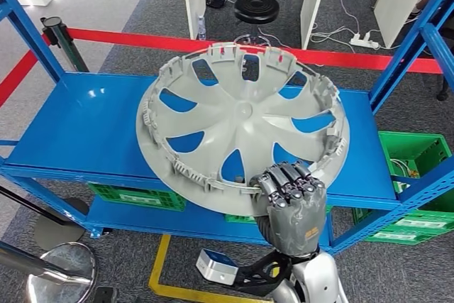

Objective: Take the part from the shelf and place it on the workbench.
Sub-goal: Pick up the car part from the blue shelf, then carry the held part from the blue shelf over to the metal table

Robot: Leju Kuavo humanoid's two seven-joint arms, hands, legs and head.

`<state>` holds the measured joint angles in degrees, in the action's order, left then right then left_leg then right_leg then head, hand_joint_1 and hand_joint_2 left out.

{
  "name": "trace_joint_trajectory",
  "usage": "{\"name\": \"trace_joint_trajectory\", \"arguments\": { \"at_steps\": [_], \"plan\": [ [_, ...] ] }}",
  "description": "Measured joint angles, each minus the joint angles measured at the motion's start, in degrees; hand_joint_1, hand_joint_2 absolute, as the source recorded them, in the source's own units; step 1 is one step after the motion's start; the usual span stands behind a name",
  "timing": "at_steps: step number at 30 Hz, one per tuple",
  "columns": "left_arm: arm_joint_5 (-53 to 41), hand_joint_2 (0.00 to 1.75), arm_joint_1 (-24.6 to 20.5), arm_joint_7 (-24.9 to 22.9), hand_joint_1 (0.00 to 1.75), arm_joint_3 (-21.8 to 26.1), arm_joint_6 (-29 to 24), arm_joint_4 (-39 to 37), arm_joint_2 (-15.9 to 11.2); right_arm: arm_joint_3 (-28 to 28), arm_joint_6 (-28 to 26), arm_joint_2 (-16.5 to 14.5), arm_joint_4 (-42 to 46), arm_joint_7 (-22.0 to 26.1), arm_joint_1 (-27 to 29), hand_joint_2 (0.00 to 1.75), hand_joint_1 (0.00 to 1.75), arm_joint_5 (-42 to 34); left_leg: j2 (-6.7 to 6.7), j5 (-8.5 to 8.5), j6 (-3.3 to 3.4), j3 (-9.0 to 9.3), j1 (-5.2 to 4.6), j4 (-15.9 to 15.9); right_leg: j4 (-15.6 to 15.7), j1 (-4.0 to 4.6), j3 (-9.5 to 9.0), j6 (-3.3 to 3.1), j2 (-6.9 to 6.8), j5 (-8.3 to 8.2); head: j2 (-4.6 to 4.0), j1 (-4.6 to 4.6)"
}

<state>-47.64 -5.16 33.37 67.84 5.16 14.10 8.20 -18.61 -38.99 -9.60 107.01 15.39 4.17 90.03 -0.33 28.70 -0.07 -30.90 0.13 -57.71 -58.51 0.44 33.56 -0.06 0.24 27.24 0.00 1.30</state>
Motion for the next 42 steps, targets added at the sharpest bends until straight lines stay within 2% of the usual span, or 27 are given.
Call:
{"name": "trace_joint_trajectory", "arguments": {
  "at_steps": [3, 7, 9, 13, 15, 16, 18, 19, 20, 21, 22, 23, 24, 25, 28, 29, 30, 31, 33, 34, 35, 36, 37, 39, 40, 42],
  "plan": [
    [-0.7, 1.75, 0.0, 0.2, 0.00, 0.0, -0.6, 0.0, 0.0, 0.0, 0.0, -0.1, 1.5, 0.0, 0.1, 1.75, 1.62, 0.0, 0.00, 0.00, 0.00, 0.00, 0.00, 0.0, 0.0, 0.00, 0.00, 0.00, 0.00, 0.00, 0.00, 0.00],
    [-1.2, 1.75, 0.0, 1.1, 0.00, 0.0, -0.8, 0.0, 0.1, -0.6, 0.0, -0.1, 2.4, -2.8, 0.1, 1.75, 1.62, -0.4, 0.00, 0.02, 0.03, 0.00, -0.03, -0.1, 0.0, -0.03, -0.02, 0.03, 0.00, -0.02, 0.00, 0.00],
    [-1.4, 1.75, 0.0, 1.5, 0.00, 0.0, -0.9, 0.0, 0.1, -0.8, 0.0, -0.1, 2.5, -3.4, 0.1, 1.75, 1.62, -1.7, 0.00, 0.09, 0.27, -0.05, -0.15, -0.2, 0.1, -0.17, -0.04, 0.21, -0.02, -0.12, 0.00, -0.02],
    [-1.7, 1.75, -0.1, 1.9, 0.00, 0.0, -1.2, 0.0, 0.2, -0.5, 0.0, -0.4, 2.9, 1.4, 0.5, 1.75, 1.62, -4.7, 0.07, -0.53, 0.96, 0.11, -0.15, 0.3, 0.3, -0.33, 0.01, 0.79, 0.00, -0.36, 0.00, -0.03],
    [-1.7, 1.75, -0.3, 2.0, 0.00, 0.0, -1.3, 0.0, 0.3, 0.1, 0.0, -0.7, 3.2, 5.3, 0.8, 1.75, 1.62, -6.2, 0.20, -1.33, 1.41, 0.36, 0.27, 1.3, -1.5, -0.28, 0.85, 1.23, -0.01, 1.37, 0.00, 0.21],
    [-1.7, 1.75, -0.3, 2.0, 0.00, 0.0, -1.3, 0.0, 0.4, 0.6, 0.0, -1.0, 3.3, 7.4, 1.0, 1.75, 1.62, -6.9, 0.27, -1.56, 1.50, 0.39, 0.45, 1.6, -4.1, -0.39, 1.97, 1.45, -0.02, 3.19, 0.00, 0.37],
    [-1.7, 1.75, -0.3, 2.0, 0.00, 0.0, -1.3, 0.0, 0.5, 1.7, 0.0, -1.6, 3.3, 11.6, 1.5, 1.75, 1.62, -8.2, 0.35, -1.68, 1.51, 0.21, 0.53, 1.6, -11.6, -0.80, 4.92, 1.99, -0.06, 6.93, 0.00, 0.56],
    [-1.7, 1.75, -0.3, 2.0, 0.00, 0.0, -1.3, 0.0, 0.5, 2.4, 0.0, -1.9, 3.3, 13.3, 1.7, 1.75, 1.62, -8.7, 0.39, -1.71, 1.45, 0.15, 0.59, 1.6, -14.4, -1.03, 5.96, 2.25, -0.10, 7.74, 0.00, 0.56],
    [-1.7, 1.75, -0.3, 2.0, 0.00, 0.0, -1.3, 0.0, 0.6, 2.9, 0.0, -2.2, 3.3, 14.3, 1.9, 1.75, 1.62, -9.0, 0.42, -1.74, 1.36, 0.11, 0.68, 1.5, -15.2, -1.25, 6.09, 2.51, -0.13, 7.43, 0.00, 0.56],
    [-1.7, 1.75, -0.3, 2.0, 0.00, 0.0, -1.3, 0.0, 0.6, 3.4, 0.0, -2.4, 3.3, 14.9, 2.1, 1.75, 1.62, -9.2, 0.41, -1.76, 1.20, 0.10, 0.82, 1.5, -13.7, -1.47, 5.08, 2.75, -0.18, 6.02, 0.00, 0.56],
    [-1.7, 1.75, -0.3, 2.0, 0.00, 0.0, -1.3, 0.0, 0.7, 3.7, 0.0, -2.5, 3.3, 15.3, 2.2, 1.75, 1.62, -9.4, 0.36, -1.71, 0.96, 0.09, 0.99, 1.3, -10.1, -1.71, 3.06, 2.98, -0.24, 3.98, 0.00, 0.57],
    [-1.7, 1.75, -0.3, 2.0, 0.00, 0.0, -1.3, 0.0, 0.7, 4.0, 0.0, -2.6, 3.3, 15.7, 2.4, 1.75, 1.62, -9.6, 0.30, -1.64, 0.57, 0.02, 1.09, 1.2, -6.2, -1.83, 0.73, 3.21, -0.24, 2.65, 0.00, 0.63],
    [-1.7, 1.75, -0.4, 2.0, 0.00, 0.0, -1.4, 0.0, 0.7, 4.2, 0.0, -2.7, 3.3, 16.2, 2.6, 1.75, 1.62, -9.9, 0.23, -1.62, 0.09, -0.12, 1.11, 1.0, -2.8, -1.85, -1.19, 3.17, -0.14, 1.69, 0.01, 0.74],
    [-1.8, 1.75, -0.4, 2.0, 0.00, 0.0, -1.4, 0.0, 0.7, 4.4, 0.0, -2.8, 3.3, 16.8, 2.8, 1.75, 1.62, -10.2, 0.17, -1.68, -0.40, -0.30, 1.06, 0.7, -0.7, -1.85, -2.34, 3.05, -0.02, 1.37, 0.01, 0.82],
    [-2.2, 1.75, -0.5, 2.0, 0.00, 0.0, -1.6, 0.0, 0.7, 4.8, 0.0, -2.9, 3.3, 18.0, 3.3, 1.75, 1.62, -10.8, 0.13, -2.00, -1.54, -0.83, 1.07, 0.3, 0.0, -1.73, -2.17, 1.81, 0.30, 1.37, 0.02, 0.79],
    [-2.3, 1.75, -0.6, 2.0, 0.00, 0.0, -1.6, 0.0, 0.7, 4.9, 0.0, -3.0, 3.3, 18.2, 3.4, 1.75, 1.62, -10.9, 0.16, -1.40, -1.79, -1.13, 1.18, -0.1, 0.0, -1.73, -1.89, 1.24, 0.28, 1.19, 0.02, 0.73],
    [-2.5, 1.75, -0.6, 2.0, 0.00, 0.0, -1.7, 0.0, 0.7, 5.0, 0.0, -3.0, 3.3, 18.4, 3.6, 1.75, 1.62, -10.9, 0.18, -0.03, -2.01, -1.74, 1.25, -1.4, 0.0, -1.73, -1.54, 0.64, 0.20, 0.91, 0.02, 0.65],
    [-2.6, 1.75, -0.6, 2.0, 0.00, -0.1, -1.7, 0.0, 0.7, 5.1, 0.0, -3.1, 3.3, 18.5, 3.7, 1.75, 1.62, -10.9, 0.19, 2.05, -2.18, -2.76, 1.30, -3.9, 0.1, -1.71, -1.11, 0.06, 0.10, 0.57, 0.02, 0.50],
    [-2.8, 1.75, -0.7, 2.1, 0.00, -0.1, -1.7, 0.0, 0.7, 5.2, 0.0, -3.1, 3.3, 18.7, 3.9, 1.75, 1.62, -10.9, 0.20, 6.64, -2.31, -5.50, 1.29, -11.2, 0.1, -1.36, -0.09, -0.71, -0.09, -0.10, 0.02, 0.29],
    [-2.8, 1.75, -0.7, 2.1, 0.00, -0.1, -1.7, 0.0, 0.7, 5.3, 0.0, -3.1, 3.3, 18.8, 3.9, 1.75, 1.62, -10.9, 0.20, 7.92, -2.26, -6.40, 1.27, -14.3, 0.0, -1.15, 0.42, -0.90, -0.16, -0.46, 0.02, 0.27],
    [-2.9, 1.75, -0.7, 2.1, 0.00, -0.2, -1.8, 0.0, 0.7, 5.4, 0.0, -3.1, 3.3, 19.0, 4.0, 1.75, 1.62, -10.9, 0.20, 8.10, -2.10, -6.46, 1.22, -15.6, 0.0, -0.91, 0.93, -1.00, -0.20, -0.82, 0.02, 0.27],
    [-2.9, 1.75, -0.7, 2.1, 0.00, -0.2, -1.8, 0.0, 0.7, 5.4, 0.0, -3.1, 3.3, 19.1, 4.1, 1.75, 1.62, -10.9, 0.20, 7.18, -1.80, -5.44, 1.12, -14.8, 0.0, -0.69, 1.41, -1.02, -0.20, -1.21, 0.02, 0.27],
    [-2.9, 1.75, -0.8, 2.1, 0.00, -0.2, -1.8, 0.0, 0.8, 5.5, 0.0, -3.1, 3.3, 19.3, 4.1, 1.75, 1.62, -11.0, 0.20, 5.55, -1.36, -3.42, 0.95, -11.9, 0.0, -0.49, 1.83, -1.01, -0.18, -1.59, 0.02, 0.26],
    [-2.9, 1.75, -1.0, 2.1, 0.00, -0.2, -1.8, 0.0, 0.7, 5.5, 0.0, -3.2, 3.3, 19.6, 4.1, 1.75, 1.62, -11.2, 0.20, 3.09, -0.29, 1.60, 0.43, -3.9, -0.1, -0.19, 2.50, -0.87, -0.17, -2.36, 0.02, 0.29],
    [-2.9, 1.75, -1.1, 2.1, 0.00, -0.2, -1.8, 0.0, 0.6, 5.5, 0.0, -3.2, 3.3, 19.7, 4.1, 1.75, 1.62, -11.2, 0.19, 2.60, 0.01, 3.29, 0.19, -1.0, -0.1, -0.13, 2.71, -0.70, -0.20, -2.75, 0.02, 0.32],
    [-2.9, 1.75, -1.2, 2.2, 0.00, -0.2, -1.8, 0.0, 0.6, 5.5, 0.0, -3.2, 3.3, 19.8, 4.2, 1.75, 1.62, -11.3, 0.17, 2.61, 0.09, 4.37, -0.03, 1.1, 0.0, -0.06, 2.93, -0.37, -0.29, -3.24, 0.02, 0.37]
  ]
}}
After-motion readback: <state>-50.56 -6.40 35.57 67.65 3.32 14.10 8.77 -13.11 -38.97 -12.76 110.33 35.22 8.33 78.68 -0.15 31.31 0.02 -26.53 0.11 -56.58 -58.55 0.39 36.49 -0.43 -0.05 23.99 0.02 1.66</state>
